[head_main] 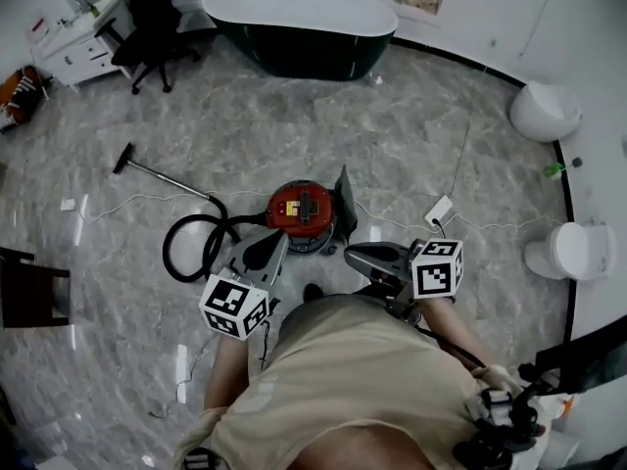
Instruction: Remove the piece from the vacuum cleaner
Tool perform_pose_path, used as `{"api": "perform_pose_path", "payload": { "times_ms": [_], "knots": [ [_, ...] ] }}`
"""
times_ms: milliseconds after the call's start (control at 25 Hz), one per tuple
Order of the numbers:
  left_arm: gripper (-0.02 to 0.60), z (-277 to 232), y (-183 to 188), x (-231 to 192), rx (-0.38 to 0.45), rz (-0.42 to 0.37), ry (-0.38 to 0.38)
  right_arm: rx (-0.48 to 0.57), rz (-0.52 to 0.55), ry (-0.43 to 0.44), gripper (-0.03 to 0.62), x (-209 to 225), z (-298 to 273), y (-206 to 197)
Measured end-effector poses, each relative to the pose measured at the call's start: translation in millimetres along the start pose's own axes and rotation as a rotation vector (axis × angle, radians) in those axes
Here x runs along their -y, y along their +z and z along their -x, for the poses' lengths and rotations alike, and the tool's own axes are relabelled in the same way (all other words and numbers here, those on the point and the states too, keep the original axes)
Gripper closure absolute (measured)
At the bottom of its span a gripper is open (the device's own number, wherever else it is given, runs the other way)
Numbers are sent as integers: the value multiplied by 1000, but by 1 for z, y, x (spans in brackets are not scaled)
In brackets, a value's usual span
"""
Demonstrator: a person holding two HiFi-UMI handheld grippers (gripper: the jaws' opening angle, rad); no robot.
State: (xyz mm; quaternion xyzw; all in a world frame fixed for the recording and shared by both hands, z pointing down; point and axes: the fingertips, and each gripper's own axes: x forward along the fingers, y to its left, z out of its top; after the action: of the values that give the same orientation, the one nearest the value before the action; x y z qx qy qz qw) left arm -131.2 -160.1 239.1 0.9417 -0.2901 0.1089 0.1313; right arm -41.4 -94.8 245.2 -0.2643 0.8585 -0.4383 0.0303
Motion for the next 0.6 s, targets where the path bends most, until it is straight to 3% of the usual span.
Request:
{"api": "perform_pose_path", "payload": {
  "times_ms": [120,320,600],
  "knots": [
    [581,3,-3,-12,24,24,4,-3,6,-27,589,5,-9,-1],
    [581,21,0,-29,96,160,46,-89,23,-8,589,-5,-37,-8],
    [581,23,0,-27,76,144,37,-88,2,11,589,-4,-39,-6]
  ]
}}
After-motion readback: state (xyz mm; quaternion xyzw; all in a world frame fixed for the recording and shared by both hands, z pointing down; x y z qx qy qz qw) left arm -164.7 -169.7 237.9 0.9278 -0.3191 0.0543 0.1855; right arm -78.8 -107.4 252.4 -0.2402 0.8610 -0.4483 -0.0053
